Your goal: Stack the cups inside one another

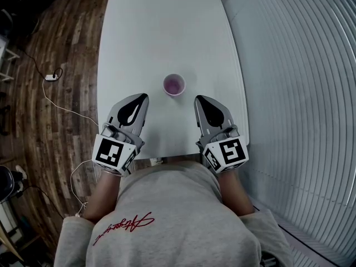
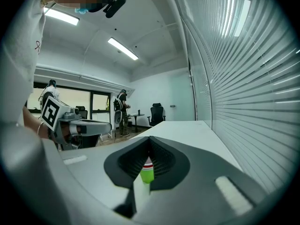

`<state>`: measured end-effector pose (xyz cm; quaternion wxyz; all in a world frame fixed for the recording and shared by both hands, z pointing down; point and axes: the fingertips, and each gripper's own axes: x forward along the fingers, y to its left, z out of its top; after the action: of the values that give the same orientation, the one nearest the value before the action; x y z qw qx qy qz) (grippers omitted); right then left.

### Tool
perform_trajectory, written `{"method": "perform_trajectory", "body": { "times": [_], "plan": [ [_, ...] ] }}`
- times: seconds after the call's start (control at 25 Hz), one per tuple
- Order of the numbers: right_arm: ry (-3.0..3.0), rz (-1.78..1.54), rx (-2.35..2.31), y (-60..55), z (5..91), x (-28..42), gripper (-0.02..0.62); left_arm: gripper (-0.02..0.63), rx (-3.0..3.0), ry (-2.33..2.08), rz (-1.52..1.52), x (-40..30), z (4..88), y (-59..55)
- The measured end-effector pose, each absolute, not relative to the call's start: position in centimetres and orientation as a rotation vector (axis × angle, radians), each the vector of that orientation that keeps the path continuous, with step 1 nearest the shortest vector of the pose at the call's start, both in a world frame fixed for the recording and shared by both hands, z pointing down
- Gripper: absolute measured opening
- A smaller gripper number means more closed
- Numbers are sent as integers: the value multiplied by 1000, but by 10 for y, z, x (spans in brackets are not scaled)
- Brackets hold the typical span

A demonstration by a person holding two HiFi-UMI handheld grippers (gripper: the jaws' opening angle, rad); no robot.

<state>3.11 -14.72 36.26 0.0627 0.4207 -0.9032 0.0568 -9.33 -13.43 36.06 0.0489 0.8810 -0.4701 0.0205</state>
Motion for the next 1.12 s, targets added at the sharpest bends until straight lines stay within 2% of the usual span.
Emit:
{"method": "perform_trajectory", "body": {
  "times": [1.12],
  "plan": [
    [-2717, 103, 1286, -153, 372, 33, -2, -6, 2699, -1413, 64, -94, 375, -142]
  ]
}}
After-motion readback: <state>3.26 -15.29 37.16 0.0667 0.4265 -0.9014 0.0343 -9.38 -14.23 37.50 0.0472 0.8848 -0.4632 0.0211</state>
